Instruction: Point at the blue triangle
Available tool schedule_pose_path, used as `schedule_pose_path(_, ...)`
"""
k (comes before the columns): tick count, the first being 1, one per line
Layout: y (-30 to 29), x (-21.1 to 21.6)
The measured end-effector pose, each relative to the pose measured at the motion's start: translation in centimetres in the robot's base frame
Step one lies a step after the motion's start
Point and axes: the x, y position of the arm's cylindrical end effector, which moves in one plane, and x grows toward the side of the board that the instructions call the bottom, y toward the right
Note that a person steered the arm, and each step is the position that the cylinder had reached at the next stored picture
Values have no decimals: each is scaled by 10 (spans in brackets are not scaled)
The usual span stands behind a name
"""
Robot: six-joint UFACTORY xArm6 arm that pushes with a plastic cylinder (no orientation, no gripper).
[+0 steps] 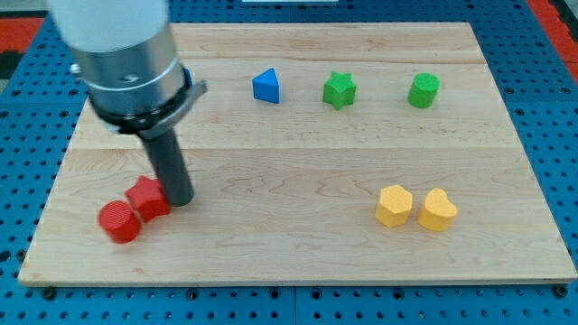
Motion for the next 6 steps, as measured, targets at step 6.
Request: schedule_pose_path(6, 118, -185)
